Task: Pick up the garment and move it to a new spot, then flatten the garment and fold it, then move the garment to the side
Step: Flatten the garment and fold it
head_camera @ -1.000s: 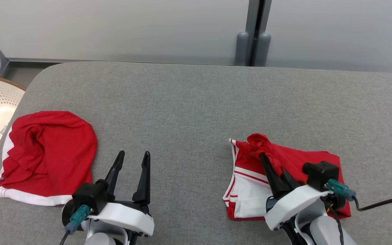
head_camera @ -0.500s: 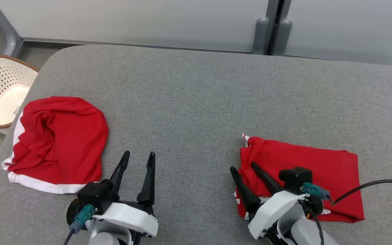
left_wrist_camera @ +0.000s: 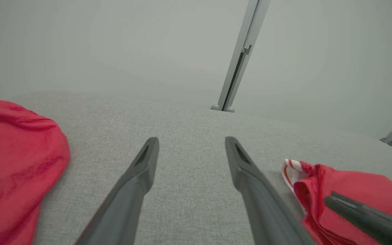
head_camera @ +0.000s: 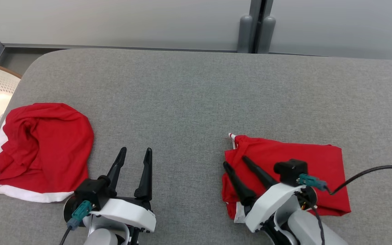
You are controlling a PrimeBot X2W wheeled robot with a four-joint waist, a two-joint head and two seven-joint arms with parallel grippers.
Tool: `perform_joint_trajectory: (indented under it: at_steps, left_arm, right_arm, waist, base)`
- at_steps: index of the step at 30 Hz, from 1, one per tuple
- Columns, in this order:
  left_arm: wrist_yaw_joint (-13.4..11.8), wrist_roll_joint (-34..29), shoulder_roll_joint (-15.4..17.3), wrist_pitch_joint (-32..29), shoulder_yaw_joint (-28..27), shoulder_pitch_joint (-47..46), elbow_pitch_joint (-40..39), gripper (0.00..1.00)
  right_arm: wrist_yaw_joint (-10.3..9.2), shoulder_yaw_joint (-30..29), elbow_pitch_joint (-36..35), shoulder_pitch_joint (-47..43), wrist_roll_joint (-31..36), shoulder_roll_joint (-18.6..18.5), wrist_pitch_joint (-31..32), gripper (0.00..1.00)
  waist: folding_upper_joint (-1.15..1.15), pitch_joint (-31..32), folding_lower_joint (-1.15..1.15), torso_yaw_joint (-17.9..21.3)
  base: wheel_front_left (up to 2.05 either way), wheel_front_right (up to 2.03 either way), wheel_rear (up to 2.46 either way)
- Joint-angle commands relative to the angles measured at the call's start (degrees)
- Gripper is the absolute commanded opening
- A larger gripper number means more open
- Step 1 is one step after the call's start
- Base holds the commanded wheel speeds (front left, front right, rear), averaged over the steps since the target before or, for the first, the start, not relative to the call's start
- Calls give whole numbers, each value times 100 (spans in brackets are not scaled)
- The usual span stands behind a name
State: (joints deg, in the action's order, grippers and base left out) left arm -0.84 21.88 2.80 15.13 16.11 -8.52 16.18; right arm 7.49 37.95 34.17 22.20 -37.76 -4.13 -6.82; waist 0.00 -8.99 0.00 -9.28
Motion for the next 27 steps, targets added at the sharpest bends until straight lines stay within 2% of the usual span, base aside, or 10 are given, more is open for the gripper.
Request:
perform_joint_trajectory:
  at_steps: [1,9,14,21,27]
  left_arm:
    - [-22,12,20,1,-34,-84,1,100]
    - [103,-42,22,1,-200,-115,-374,100]
    - [71,-72,22,0,-273,-75,-597,100]
    - [127,-165,20,0,-327,55,-827,100]
    - [90,-358,19,0,-387,226,-929,100]
  right_arm:
    - [0,-41,-44,76,-12,-78,-85,100]
    - [-1,-1019,-397,150,959,-957,-650,100]
    - [-1,-1922,-835,-198,1730,-1197,-802,100]
    - [-1,-3022,-1726,-988,2661,-1006,-846,100]
    - [-1,-3506,-2343,-1596,3178,-680,-845,100]
  waist:
    - [0,24,0,55]
    - [0,175,0,370]
    - [0,237,0,525]
    - [0,254,0,685]
    - [0,259,0,756]
  base:
    - [0,0,0]
    - [0,0,0]
    - [0,0,0]
    - [0,0,0]
    - [0,0,0]
